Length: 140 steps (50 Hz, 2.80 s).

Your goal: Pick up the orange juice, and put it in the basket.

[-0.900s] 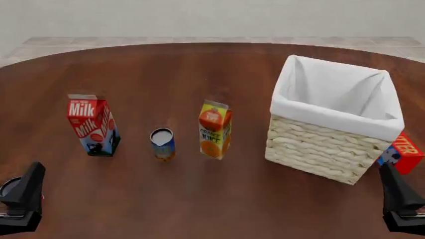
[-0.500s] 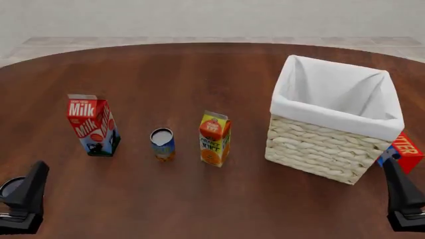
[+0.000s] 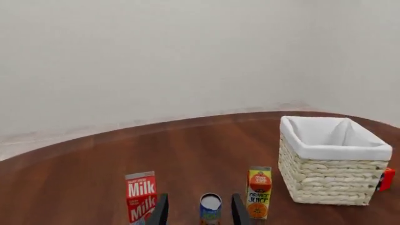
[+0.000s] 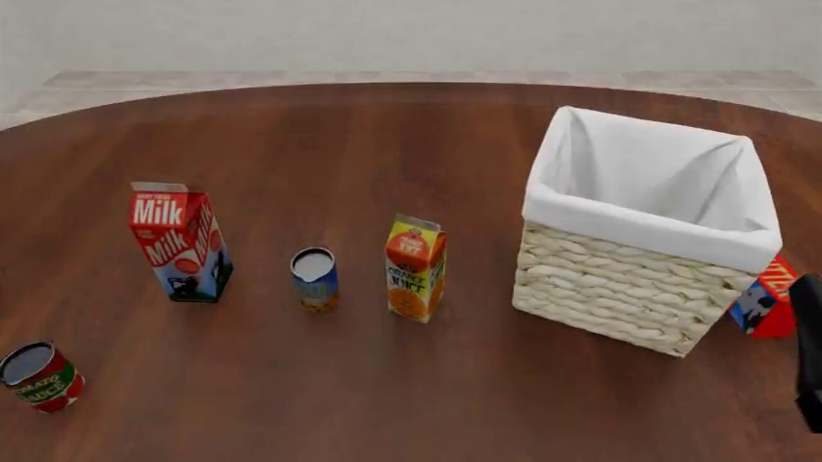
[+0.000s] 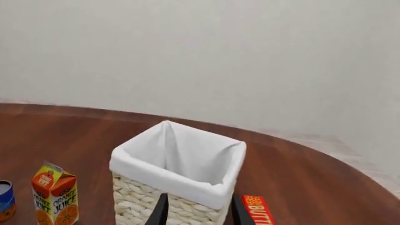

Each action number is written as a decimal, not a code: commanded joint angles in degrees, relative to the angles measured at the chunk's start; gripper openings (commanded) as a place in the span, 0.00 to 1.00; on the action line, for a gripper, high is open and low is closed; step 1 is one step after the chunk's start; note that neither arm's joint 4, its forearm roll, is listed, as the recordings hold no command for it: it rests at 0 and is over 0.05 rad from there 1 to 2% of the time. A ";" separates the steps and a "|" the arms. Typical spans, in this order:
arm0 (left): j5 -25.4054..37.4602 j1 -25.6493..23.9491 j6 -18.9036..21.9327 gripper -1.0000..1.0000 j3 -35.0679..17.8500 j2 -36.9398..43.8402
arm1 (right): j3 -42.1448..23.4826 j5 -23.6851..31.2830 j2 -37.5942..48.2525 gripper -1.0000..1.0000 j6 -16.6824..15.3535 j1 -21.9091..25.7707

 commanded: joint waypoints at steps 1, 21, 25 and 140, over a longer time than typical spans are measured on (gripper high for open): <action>4.91 -10.37 1.67 1.00 -5.72 4.24 | -1.62 0.79 -0.01 1.00 -0.42 -0.35; -18.05 -21.27 -1.27 1.00 1.74 30.19 | -1.13 0.43 -0.01 1.00 -0.19 0.10; -24.22 -22.57 -1.21 1.00 2.76 36.63 | -1.32 0.46 -0.01 1.00 0.14 0.03; -61.01 -21.07 3.49 1.00 -5.85 98.22 | 0.67 -1.30 -0.01 1.00 4.79 0.57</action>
